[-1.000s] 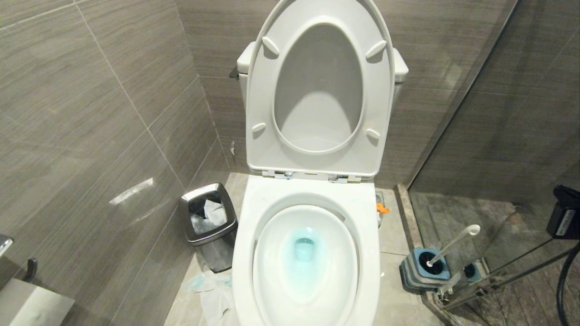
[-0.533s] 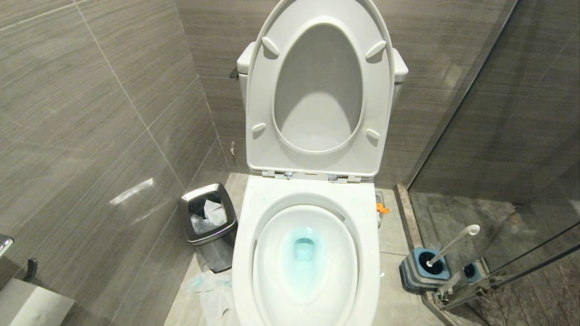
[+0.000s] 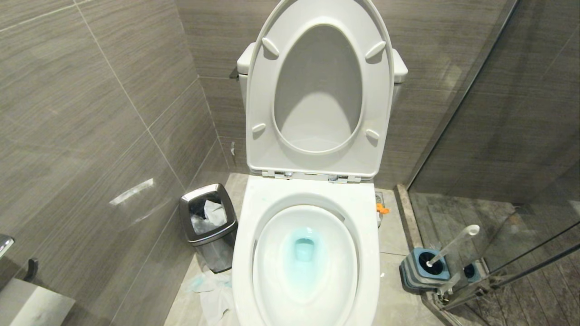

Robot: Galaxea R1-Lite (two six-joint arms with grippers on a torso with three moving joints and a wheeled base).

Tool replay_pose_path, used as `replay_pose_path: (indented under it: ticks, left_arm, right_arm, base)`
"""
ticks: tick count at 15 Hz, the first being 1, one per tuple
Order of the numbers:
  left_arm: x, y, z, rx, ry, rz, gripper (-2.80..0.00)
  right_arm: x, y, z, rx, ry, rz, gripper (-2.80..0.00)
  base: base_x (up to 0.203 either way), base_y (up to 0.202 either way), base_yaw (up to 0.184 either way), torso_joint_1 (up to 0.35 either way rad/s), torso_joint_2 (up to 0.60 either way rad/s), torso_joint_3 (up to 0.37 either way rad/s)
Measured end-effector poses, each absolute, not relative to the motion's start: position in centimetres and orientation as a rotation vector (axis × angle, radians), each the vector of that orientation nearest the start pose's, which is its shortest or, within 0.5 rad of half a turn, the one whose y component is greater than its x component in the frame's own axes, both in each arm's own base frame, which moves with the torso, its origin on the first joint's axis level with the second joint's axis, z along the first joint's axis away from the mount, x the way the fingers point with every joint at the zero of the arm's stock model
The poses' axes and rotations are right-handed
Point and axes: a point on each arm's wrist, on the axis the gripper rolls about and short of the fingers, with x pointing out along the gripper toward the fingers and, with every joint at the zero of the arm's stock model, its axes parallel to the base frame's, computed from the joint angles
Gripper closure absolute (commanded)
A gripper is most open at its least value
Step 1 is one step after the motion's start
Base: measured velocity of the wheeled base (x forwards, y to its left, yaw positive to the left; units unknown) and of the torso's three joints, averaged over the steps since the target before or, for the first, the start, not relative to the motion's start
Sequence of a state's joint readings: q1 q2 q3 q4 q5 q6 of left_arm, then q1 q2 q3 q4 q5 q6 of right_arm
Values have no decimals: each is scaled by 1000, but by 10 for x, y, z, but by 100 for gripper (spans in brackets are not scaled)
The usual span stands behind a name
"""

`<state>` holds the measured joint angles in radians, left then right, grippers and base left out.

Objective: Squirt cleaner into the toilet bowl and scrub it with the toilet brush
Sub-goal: Flush the toilet

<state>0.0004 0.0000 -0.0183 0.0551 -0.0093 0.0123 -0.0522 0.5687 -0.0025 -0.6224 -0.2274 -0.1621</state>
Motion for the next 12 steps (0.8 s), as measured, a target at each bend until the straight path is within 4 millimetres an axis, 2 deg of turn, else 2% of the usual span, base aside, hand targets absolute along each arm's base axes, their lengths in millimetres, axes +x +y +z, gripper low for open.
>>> replay_pose_path:
  ticks: [5, 12]
  left_arm:
    - [-24, 0, 75, 12, 36, -9, 0]
    - [-24, 0, 75, 12, 37, -9, 0]
  right_arm:
    - [12, -6, 128, -149, -97, -294, 0]
    - [-12, -4, 118, -144, -200, -216, 0]
  base:
    - [0, 0, 0, 0, 0, 0]
    - [0, 0, 0, 0, 0, 0]
